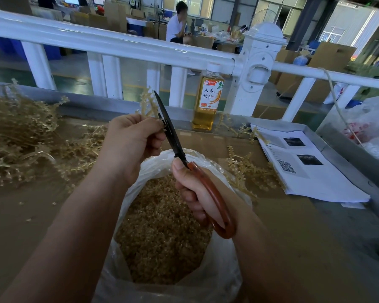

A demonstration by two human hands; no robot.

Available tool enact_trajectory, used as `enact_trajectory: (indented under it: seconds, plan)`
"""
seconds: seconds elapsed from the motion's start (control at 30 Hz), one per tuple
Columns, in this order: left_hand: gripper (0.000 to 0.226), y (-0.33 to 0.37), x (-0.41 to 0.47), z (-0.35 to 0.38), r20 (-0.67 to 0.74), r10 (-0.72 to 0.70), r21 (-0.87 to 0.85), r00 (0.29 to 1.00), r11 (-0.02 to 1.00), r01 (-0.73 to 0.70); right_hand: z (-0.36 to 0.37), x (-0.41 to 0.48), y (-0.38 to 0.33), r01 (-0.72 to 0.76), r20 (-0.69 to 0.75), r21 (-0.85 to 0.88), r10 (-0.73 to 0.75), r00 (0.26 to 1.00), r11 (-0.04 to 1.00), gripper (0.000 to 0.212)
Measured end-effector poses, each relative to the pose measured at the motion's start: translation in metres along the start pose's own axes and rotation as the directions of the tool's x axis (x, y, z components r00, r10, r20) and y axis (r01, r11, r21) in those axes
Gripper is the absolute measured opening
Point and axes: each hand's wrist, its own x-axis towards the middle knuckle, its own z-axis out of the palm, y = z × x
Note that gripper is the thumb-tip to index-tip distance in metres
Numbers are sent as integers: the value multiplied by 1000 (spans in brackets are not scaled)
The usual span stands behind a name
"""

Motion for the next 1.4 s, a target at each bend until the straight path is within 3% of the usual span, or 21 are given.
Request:
enact_trajectory:
  seconds: [0.07,0.63,0.7,0.83,0.93,1.03,1.2,1.4]
  plan:
    - [21,0,0,0,2,-2,-9,1000,1000,2,-2,-3,1,0,61,121,-7,998,993,33]
    - [24,1,-1,1,-15,0,-46,1000,999,-1,0,-5,-4,-8,69,185,-5,998,983,30]
    - [24,1,-1,1,-24,18,-27,1000,999,-19,0,-6,-5,-20,46,135,14,999,991,30]
    - [20,0,-1,1,-34,43,9,998,999,-43,3,2,-3,-45,-130,-192,20,991,980,35]
    - [19,-1,-1,0,-15,39,24,999,999,-39,5,-2,-7,-23,-88,-222,4,996,975,36]
    - [20,-1,-1,0,-2,35,29,999,999,-35,3,-4,-7,0,-105,-400,-46,993,916,40]
    - [20,-1,-2,1,3,37,56,999,998,-37,4,-3,-10,-43,-101,-462,-5,995,886,39]
    - [20,0,-2,3,36,3,23,999,1000,-4,1,1,-2,-56,-105,-352,20,994,934,39]
